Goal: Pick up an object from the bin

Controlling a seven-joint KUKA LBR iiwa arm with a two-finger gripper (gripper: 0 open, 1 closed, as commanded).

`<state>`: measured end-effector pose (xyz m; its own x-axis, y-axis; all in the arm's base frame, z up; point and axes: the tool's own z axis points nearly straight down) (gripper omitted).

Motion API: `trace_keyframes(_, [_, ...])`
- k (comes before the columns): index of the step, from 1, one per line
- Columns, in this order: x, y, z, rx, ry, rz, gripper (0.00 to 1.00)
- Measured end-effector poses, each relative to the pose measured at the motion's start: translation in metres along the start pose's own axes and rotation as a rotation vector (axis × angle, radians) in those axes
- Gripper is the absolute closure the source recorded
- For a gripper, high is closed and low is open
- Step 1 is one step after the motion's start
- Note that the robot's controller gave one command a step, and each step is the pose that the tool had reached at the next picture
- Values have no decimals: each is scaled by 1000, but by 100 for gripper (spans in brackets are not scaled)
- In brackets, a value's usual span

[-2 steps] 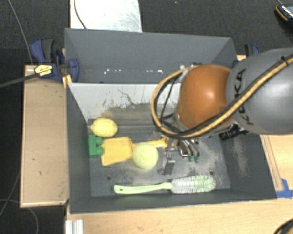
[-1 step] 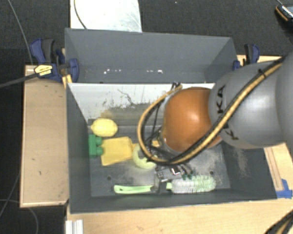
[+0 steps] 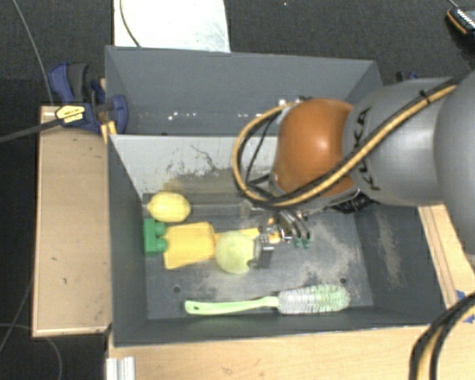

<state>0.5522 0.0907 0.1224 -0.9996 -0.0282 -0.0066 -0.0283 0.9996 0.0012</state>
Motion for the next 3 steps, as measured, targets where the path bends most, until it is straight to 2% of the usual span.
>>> trace_keyframes(1, [73,64,10,-4,5,-371,0])
trace_keyframes(2, [0,17,52,0,-3,-95,0])
trace_keyframes(3, [66,36,50,-6,-5,-172,100])
